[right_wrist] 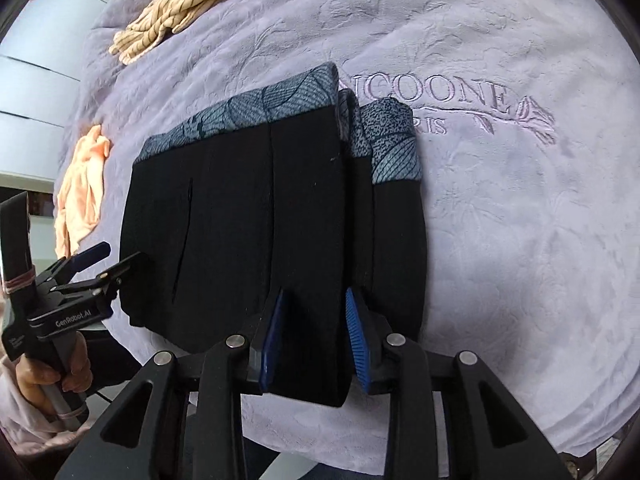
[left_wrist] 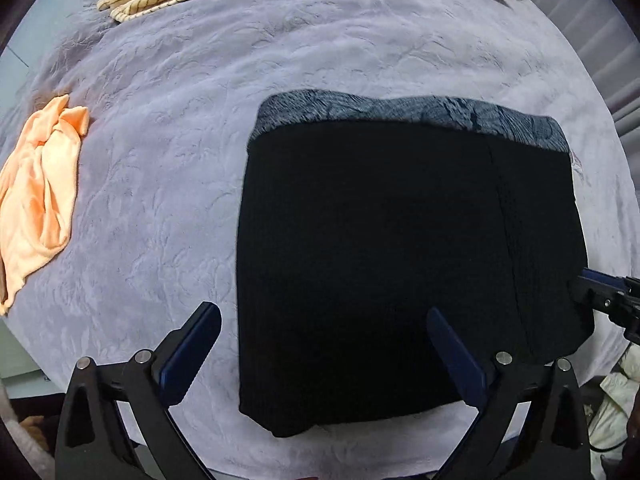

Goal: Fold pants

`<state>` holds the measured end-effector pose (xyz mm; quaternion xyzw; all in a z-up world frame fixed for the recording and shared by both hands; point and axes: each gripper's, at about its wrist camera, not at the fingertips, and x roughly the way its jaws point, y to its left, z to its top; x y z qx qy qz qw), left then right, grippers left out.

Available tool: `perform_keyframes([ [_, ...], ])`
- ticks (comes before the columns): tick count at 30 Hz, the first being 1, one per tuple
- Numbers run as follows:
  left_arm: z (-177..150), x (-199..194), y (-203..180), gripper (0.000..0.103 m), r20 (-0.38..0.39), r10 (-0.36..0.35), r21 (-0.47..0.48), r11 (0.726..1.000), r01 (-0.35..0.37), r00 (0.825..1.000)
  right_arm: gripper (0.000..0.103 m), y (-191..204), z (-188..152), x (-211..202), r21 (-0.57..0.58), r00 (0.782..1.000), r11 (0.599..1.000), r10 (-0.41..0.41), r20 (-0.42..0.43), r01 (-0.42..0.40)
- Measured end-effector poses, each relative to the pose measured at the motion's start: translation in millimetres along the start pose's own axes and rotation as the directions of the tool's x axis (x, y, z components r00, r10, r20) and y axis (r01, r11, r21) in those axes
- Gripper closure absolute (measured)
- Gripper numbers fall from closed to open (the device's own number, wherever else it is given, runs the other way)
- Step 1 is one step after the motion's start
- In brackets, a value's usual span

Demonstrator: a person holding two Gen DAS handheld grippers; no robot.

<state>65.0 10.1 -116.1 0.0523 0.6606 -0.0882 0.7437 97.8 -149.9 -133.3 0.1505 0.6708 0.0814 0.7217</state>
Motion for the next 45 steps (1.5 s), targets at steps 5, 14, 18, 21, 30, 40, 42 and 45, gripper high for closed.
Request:
perform_keyframes([
  [5,-6,-6,-10,0.000,-0.002,0.000,0.011,1.000,0.000,1.000,0.059,-3,-10,-8,0.040,1.000,0.999,0.013,-0.012,-0.013],
  [14,-7,-36,-10,0.000,0.073,-0.002,0.014,1.000,0.001,0.997,0.024,-8,-18,-35,0.087,0.999,0.995,-0.048,0.008,0.047],
  [18,-9,-41,-6,0.000,0.076,-0.013,0.009,1.000,0.013,0.997,0.023,-9,-20,-38,0.117,0.998,0.991,-0.063,0.017,0.061],
  [21,-12,-43,-2,0.000,0.075,-0.022,0.016,1.000,0.020,0.997,0.023,-4,-22,-36,0.129,0.998,0.989,-0.067,0.008,0.066],
  [30,-12,-25,24,0.000,0.030,-0.071,0.069,0.995,0.068,0.997,0.023,12,-31,-30,0.206,0.993,0.973,-0.115,0.017,0.109],
  [40,-4,-39,10,0.000,0.038,-0.054,0.079,0.996,0.050,0.998,0.023,31,-20,-42,0.176,0.978,0.967,-0.199,0.058,0.186],
  [42,-3,-45,4,0.000,0.060,-0.038,0.076,0.997,0.033,0.997,0.023,29,-16,-47,0.169,0.979,0.969,-0.194,0.067,0.181],
  [45,-7,-55,-8,0.000,0.076,-0.010,0.033,0.999,0.007,0.997,0.023,24,-15,-48,0.151,0.983,0.975,-0.173,0.062,0.162],
])
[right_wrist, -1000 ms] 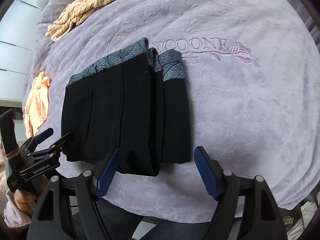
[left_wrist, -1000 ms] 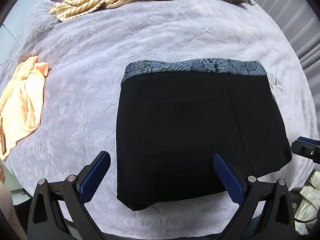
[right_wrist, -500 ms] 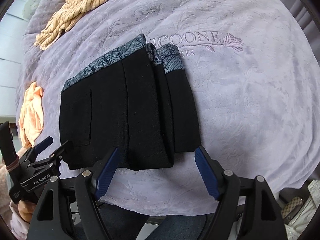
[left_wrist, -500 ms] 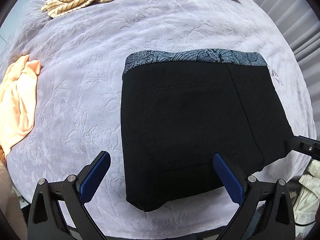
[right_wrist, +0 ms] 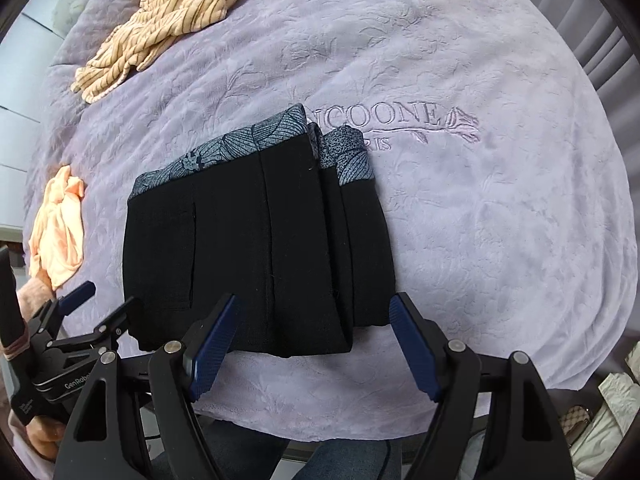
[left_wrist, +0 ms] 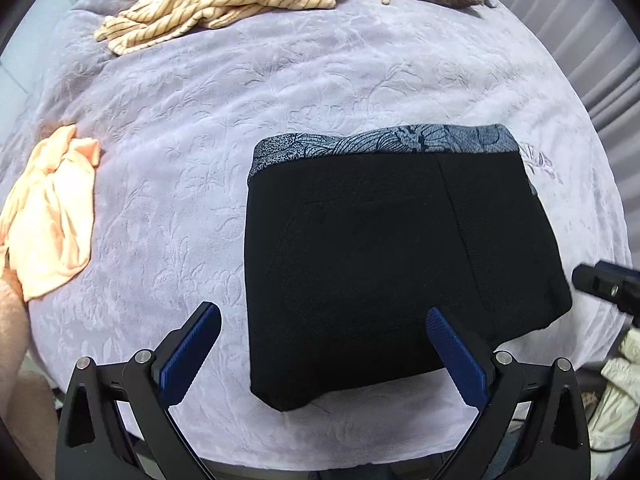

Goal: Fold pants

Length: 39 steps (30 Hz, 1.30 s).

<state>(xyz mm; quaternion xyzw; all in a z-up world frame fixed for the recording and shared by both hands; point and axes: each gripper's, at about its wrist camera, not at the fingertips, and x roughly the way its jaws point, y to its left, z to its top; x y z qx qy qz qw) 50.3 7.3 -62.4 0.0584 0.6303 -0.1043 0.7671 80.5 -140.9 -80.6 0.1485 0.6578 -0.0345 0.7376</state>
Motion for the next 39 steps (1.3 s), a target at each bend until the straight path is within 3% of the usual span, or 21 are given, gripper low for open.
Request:
perform_keyframes([
  [2,-8,-5,-11,0.000,-0.001,0.002,-0.017,1.000,-0.002,1.000,0.023,-5,-2,0,-0.007,1.000,1.000,-0.001,-0.014,0.001],
  [7,-24,-28,-36,0.000,0.020,0.086,-0.008,0.996,-0.085,0.996,0.023,-16,-15,-10,-0.055,1.000,0.998,0.003,-0.028,-0.004],
  [10,-26,-45,-37,0.000,0.045,0.106,-0.027,0.994,-0.105,0.993,0.023,-19,-21,-10,-0.100,0.998,0.995,-0.034,-0.048,0.029],
  [16,-38,-50,-32,0.000,0.037,0.131,-0.090,0.988,-0.127,0.991,0.023,-22,-24,-18,-0.116,0.999,0.993,0.003,-0.037,-0.007],
  [21,-36,-53,-38,0.000,0.047,0.131,-0.104,0.987,-0.126,0.990,0.023,-22,-33,-18,-0.149,0.999,0.989,-0.002,-0.043,-0.004],
  [28,-28,-68,-46,0.000,0.099,0.151,-0.040,0.988,-0.148,0.984,0.023,-27,-29,-27,-0.117,0.999,0.992,-0.042,-0.011,0.041],
  [32,-27,-69,-43,0.000,0.090,0.148,-0.038,0.989,-0.145,0.985,0.023,-21,-24,-33,-0.110,0.999,0.993,-0.045,0.027,0.048],
  [39,-26,-64,-38,0.000,0.068,0.134,-0.044,0.990,-0.131,0.989,0.023,-10,-23,-23,-0.127,0.999,0.991,-0.039,-0.007,0.038],
])
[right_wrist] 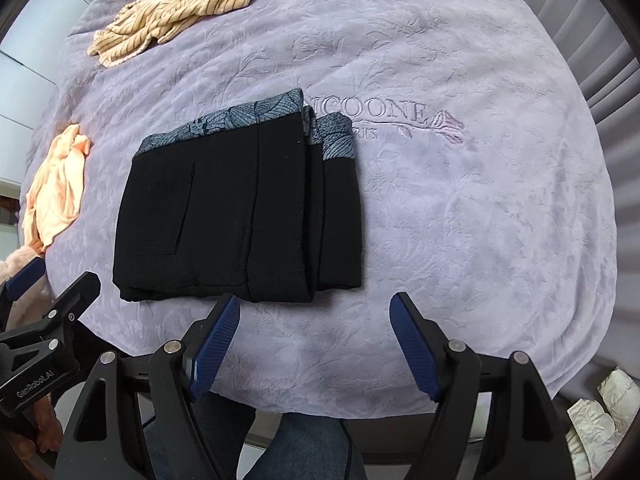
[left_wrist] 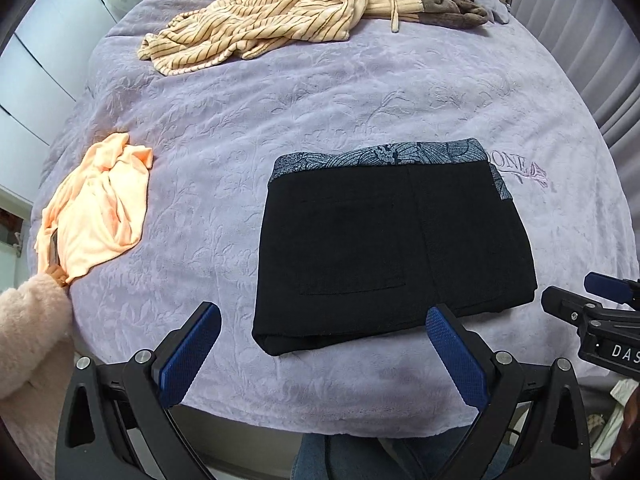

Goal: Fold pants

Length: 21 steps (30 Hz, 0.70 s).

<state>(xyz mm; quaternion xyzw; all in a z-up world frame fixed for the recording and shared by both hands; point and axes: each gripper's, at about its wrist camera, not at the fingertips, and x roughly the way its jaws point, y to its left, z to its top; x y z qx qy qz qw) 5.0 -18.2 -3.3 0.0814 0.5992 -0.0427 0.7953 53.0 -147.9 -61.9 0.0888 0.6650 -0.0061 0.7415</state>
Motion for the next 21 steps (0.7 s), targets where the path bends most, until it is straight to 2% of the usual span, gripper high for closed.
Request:
perform_keyframes([
  [21,4.8,-0.4,4.4,0.000,-0.001,-0.006,-0.007,1.000,0.006,1.000,0.023,10.1,5.7,-3.6,-0.030,1.000,0.999,-0.017,0.015,0.018],
])
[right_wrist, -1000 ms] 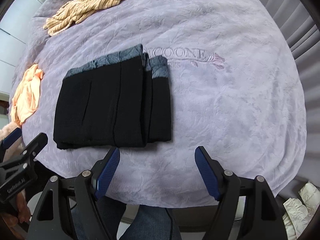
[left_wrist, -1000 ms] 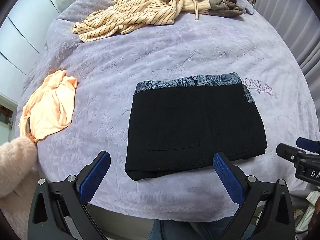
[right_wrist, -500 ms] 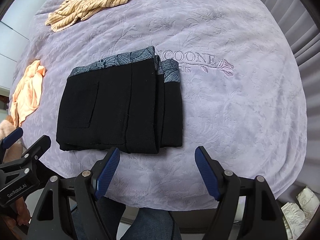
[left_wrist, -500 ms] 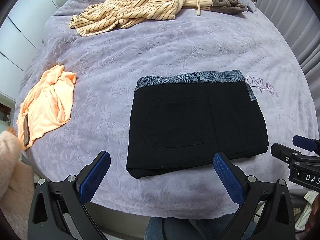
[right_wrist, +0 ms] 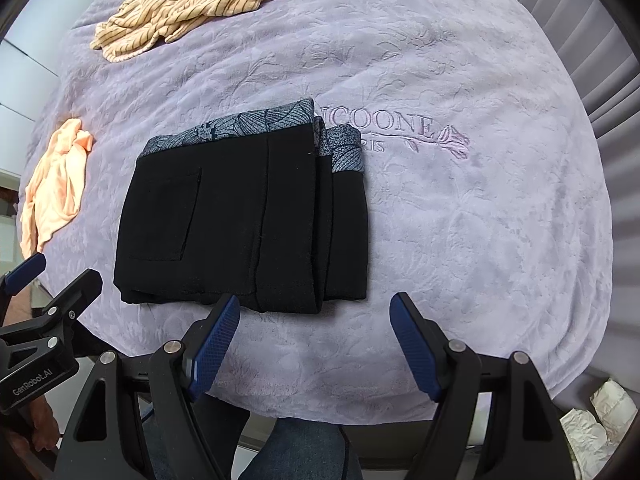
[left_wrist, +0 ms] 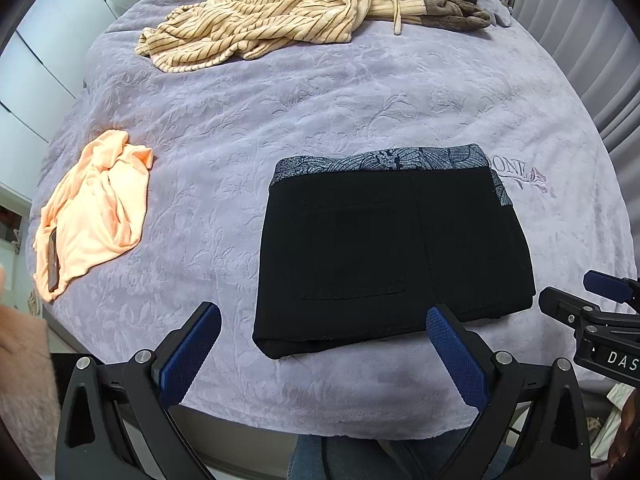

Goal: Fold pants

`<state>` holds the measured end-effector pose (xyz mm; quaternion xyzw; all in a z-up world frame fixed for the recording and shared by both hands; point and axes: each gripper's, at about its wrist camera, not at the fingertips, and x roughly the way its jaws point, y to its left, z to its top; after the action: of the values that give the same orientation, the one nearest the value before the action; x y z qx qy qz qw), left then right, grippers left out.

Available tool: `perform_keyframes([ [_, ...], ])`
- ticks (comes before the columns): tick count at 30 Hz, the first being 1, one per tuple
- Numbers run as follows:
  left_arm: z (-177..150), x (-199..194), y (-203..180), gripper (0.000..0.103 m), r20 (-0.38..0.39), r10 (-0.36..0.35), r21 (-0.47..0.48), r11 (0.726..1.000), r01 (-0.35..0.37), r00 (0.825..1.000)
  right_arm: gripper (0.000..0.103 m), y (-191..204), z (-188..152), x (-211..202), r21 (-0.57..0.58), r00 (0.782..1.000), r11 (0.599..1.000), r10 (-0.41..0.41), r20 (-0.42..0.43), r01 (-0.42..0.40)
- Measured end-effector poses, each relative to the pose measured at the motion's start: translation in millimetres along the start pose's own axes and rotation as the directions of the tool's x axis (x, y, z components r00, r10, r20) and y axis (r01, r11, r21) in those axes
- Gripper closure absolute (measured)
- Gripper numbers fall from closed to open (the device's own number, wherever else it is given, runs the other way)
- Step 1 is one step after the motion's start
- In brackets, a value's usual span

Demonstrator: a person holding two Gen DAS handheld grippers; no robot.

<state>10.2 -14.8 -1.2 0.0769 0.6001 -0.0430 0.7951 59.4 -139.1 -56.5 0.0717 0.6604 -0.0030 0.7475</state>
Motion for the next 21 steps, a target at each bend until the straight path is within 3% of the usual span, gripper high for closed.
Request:
perform_keyframes([
  [21,-0.2,-1.9,-4.3,0.000,0.003,-0.003,-0.013,1.000,0.003,1.000,0.022,0.9,-0.4,-2.2,-0.025,1.000,0.999,-0.021,0.002,0.021],
])
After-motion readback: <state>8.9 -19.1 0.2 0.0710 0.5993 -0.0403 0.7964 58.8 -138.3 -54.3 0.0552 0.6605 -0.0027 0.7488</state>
